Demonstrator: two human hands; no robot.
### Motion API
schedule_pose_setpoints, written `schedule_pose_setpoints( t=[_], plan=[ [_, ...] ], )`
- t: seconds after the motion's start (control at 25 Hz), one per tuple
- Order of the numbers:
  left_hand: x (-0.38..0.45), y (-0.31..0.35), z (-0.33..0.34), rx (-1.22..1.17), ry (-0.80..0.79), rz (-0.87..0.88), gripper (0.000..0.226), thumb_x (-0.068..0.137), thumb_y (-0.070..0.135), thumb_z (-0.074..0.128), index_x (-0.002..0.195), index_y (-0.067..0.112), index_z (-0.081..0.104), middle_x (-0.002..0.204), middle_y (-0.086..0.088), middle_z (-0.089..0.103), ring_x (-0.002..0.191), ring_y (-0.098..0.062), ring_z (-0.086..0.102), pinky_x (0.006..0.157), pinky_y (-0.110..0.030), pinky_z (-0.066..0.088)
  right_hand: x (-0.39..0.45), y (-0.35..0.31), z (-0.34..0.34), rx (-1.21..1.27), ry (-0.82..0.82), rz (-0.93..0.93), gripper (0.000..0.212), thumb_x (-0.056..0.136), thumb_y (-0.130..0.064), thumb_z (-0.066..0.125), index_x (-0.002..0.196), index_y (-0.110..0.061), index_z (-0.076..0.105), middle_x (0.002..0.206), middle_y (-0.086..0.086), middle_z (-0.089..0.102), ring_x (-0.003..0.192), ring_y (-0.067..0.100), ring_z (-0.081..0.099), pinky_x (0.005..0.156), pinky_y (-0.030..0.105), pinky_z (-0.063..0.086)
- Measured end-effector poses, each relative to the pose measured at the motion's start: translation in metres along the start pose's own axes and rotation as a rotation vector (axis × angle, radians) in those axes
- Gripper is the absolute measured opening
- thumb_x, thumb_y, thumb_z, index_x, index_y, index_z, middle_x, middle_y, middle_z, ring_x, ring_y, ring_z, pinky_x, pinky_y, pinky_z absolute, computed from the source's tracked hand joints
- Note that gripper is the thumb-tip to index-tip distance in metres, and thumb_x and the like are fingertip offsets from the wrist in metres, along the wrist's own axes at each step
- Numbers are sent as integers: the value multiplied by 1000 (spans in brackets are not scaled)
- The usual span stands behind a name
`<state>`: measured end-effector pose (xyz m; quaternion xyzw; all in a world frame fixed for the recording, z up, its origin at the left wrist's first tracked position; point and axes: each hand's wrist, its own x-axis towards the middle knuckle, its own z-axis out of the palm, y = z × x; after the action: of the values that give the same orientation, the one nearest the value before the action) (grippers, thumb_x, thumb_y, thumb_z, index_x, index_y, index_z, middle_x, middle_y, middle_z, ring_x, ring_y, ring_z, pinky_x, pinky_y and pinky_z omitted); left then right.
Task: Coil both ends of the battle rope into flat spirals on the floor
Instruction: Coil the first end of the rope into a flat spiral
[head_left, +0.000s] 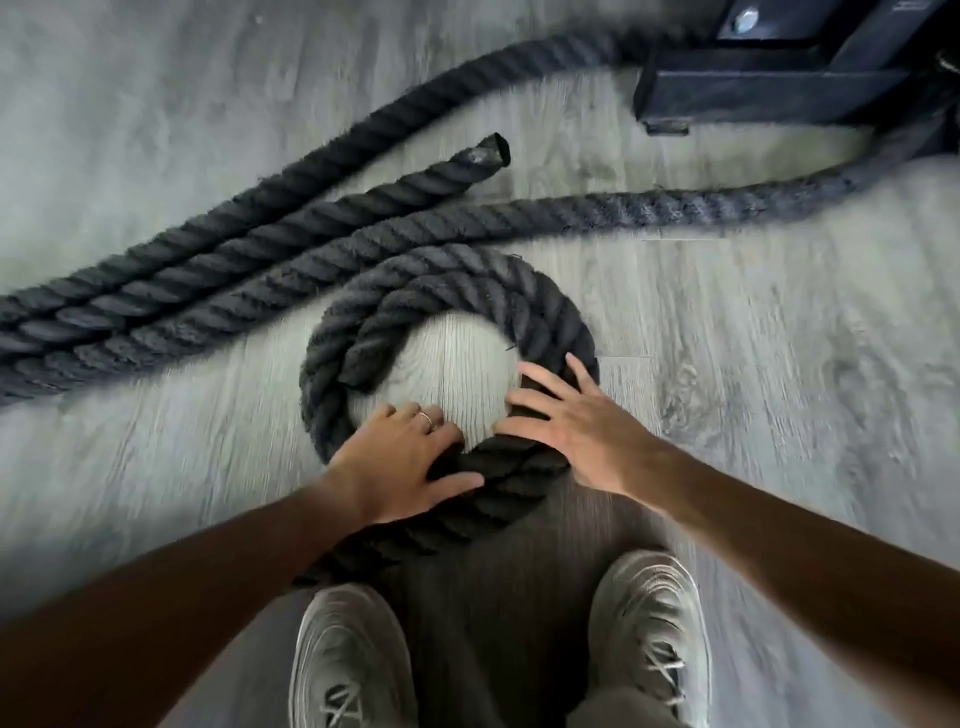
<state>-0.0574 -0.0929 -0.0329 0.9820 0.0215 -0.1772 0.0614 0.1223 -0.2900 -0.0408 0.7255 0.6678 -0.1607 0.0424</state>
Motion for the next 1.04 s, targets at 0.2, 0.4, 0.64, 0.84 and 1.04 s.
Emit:
schedule_pose_setpoints(
  t=[0.2, 0.4, 0.64, 0.84, 1.04],
  plan=[
    [-18, -79, -19, 263, -157, 175, 94, 84, 88, 7, 143, 29, 50, 142, 6, 52, 148, -14, 24, 120, -60, -5, -1, 56, -23, -1, -37, -34, 101, 72, 3, 80, 151, -43, 38, 169, -5, 12, 155, 19, -14, 123, 57, -2],
    [-6, -70, -10, 378, -166, 192, 70, 95, 71, 17, 153, 34, 23, 147, 7, 43, 131, -21, 37, 114, -55, 18, 5, 14, -37, -10, -86, 347, 105, 72, -13, 85, 156, -33, 24, 169, 6, -10, 153, 38, -16, 119, 67, -4],
    [-13, -37, -4, 336, -109, 71, 74, 85, 77, 5, 136, 34, 38, 125, -3, 56, 105, -27, 48, 85, -51, 32, 4, -90, 2, 146, -37, 296, 113, 67, -35, 83, 157, -17, 17, 163, 9, 17, 155, 29, -4, 118, 68, -7],
    [-12, 21, 2, 143, -52, -203, 73, 82, 80, 15, 125, 33, 50, 119, 3, 60, 109, -23, 52, 83, -49, 31, -6, -39, 7, 178, 27, 216, 105, 58, -43, 87, 150, -30, 39, 161, -1, 30, 155, 18, 1, 119, 57, -10],
    [1, 9, -11, 115, 96, 142, 82, 83, 87, 26, 143, 34, 42, 140, -5, 49, 127, -24, 42, 96, -50, 38, -22, 47, -4, 151, -128, 64, 113, 57, -48, 90, 153, -42, 31, 167, -10, 13, 151, 4, -17, 120, 53, -16]
  ],
)
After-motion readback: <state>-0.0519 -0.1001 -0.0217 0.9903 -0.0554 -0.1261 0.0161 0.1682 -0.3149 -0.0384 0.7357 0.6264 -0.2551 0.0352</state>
